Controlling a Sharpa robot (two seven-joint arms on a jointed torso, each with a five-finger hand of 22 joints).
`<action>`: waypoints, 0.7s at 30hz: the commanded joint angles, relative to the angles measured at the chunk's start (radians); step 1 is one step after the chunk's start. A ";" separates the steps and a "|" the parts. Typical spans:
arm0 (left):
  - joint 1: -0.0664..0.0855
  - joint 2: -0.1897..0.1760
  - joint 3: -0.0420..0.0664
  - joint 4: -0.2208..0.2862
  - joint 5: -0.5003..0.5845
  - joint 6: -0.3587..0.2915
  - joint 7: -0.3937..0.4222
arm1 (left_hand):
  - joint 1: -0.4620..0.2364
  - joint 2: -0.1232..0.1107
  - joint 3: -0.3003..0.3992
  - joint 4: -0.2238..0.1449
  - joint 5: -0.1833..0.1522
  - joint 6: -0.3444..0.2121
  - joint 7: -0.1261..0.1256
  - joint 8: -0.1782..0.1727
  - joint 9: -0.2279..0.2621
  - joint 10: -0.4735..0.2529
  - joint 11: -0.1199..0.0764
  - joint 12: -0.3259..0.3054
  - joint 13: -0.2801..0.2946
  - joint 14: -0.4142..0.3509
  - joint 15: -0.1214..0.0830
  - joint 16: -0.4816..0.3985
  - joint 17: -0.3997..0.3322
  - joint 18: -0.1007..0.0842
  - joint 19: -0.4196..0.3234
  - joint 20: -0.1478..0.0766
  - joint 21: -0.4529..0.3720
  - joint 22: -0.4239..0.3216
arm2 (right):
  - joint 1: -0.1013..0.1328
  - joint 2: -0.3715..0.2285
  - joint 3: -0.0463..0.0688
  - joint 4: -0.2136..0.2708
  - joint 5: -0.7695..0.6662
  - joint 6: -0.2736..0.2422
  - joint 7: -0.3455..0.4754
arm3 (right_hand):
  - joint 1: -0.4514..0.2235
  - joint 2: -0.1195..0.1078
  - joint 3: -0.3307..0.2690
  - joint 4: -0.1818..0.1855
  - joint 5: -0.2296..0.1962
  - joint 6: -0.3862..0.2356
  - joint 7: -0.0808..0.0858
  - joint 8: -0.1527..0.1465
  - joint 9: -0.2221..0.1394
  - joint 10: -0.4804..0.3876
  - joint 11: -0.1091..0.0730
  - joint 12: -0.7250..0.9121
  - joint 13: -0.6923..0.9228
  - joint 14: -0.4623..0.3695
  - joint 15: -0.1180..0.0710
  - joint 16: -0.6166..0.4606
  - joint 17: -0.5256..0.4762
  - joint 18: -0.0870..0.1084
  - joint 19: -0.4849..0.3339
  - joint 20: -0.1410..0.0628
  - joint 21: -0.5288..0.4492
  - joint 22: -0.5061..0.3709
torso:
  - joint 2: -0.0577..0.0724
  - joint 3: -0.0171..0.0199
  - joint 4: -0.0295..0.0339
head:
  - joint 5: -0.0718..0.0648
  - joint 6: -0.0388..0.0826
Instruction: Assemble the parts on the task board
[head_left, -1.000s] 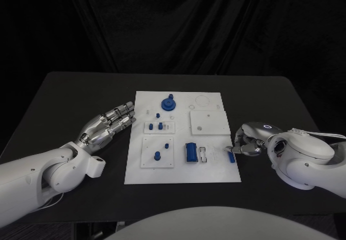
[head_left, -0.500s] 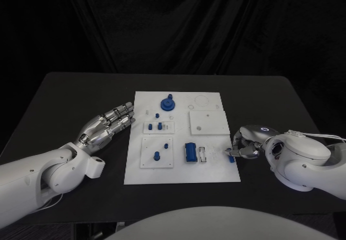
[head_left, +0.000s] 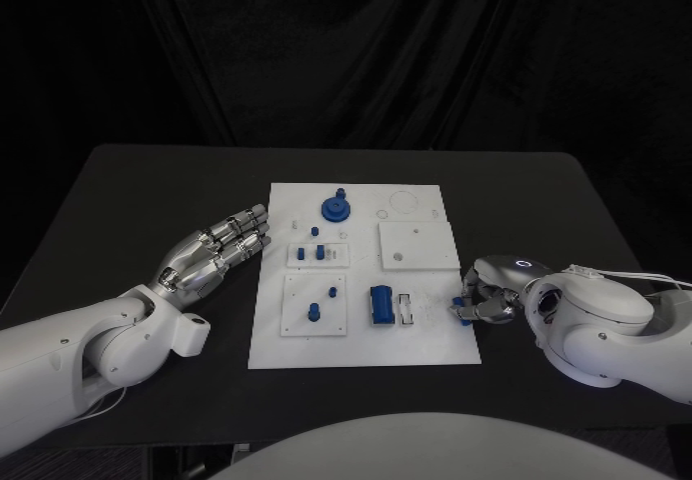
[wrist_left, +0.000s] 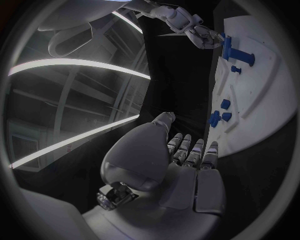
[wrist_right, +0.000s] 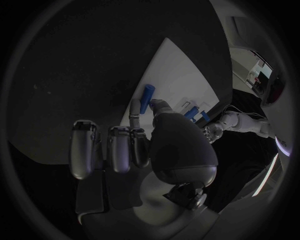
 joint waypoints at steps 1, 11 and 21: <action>-0.002 0.001 0.001 0.001 0.002 0.014 0.010 | -0.004 0.007 0.006 -0.002 0.004 -0.002 -0.003 0.002 0.001 0.002 0.008 0.006 0.001 0.000 0.007 0.006 0.001 -0.001 -0.003 0.004 -0.004 0.000 | -0.007 0.005 -0.001 -0.002 0.007 0.007 -0.020 | 0.014 0.001 0.009 0.000 0.012 0.007 0.000 -0.007 -0.004 0.106 0.001 0.003 0.263 0.087 0.002 -0.006 0.172 -0.004 0.047 0.003 -0.007 0.217 | 0.000 -0.0001 0.0004 | -0.001 0.000; -0.003 0.001 0.001 0.002 0.002 0.016 0.009 | -0.004 0.007 0.007 -0.002 0.004 -0.002 -0.003 0.002 0.001 0.002 0.010 0.007 0.001 0.000 0.007 0.006 0.001 -0.001 -0.003 0.004 -0.004 0.000 | -0.033 0.039 -0.001 -0.018 0.016 0.020 -0.021 | 0.095 0.002 0.049 -0.035 0.081 0.009 -0.001 -0.023 -0.018 0.106 -0.001 0.003 0.263 0.086 0.000 -0.010 0.165 -0.002 0.045 0.001 -0.012 0.215 | 0.000 -0.0002 0.0003 | 0.001 0.000; -0.003 -0.001 0.001 0.003 0.002 0.017 0.008 | -0.004 0.007 0.007 -0.002 0.004 -0.002 -0.003 0.002 0.001 0.002 0.010 0.007 0.001 0.000 0.007 0.006 0.001 -0.001 -0.003 0.004 -0.004 0.000 | -0.051 0.059 0.000 -0.035 0.075 -0.016 -0.005 | 0.161 0.004 0.093 -0.088 0.145 0.018 -0.001 -0.018 -0.015 0.106 -0.001 0.003 0.263 0.087 -0.001 -0.007 0.170 -0.004 0.047 -0.001 -0.007 0.217 | 0.000 -0.0003 0.0007 | 0.008 0.000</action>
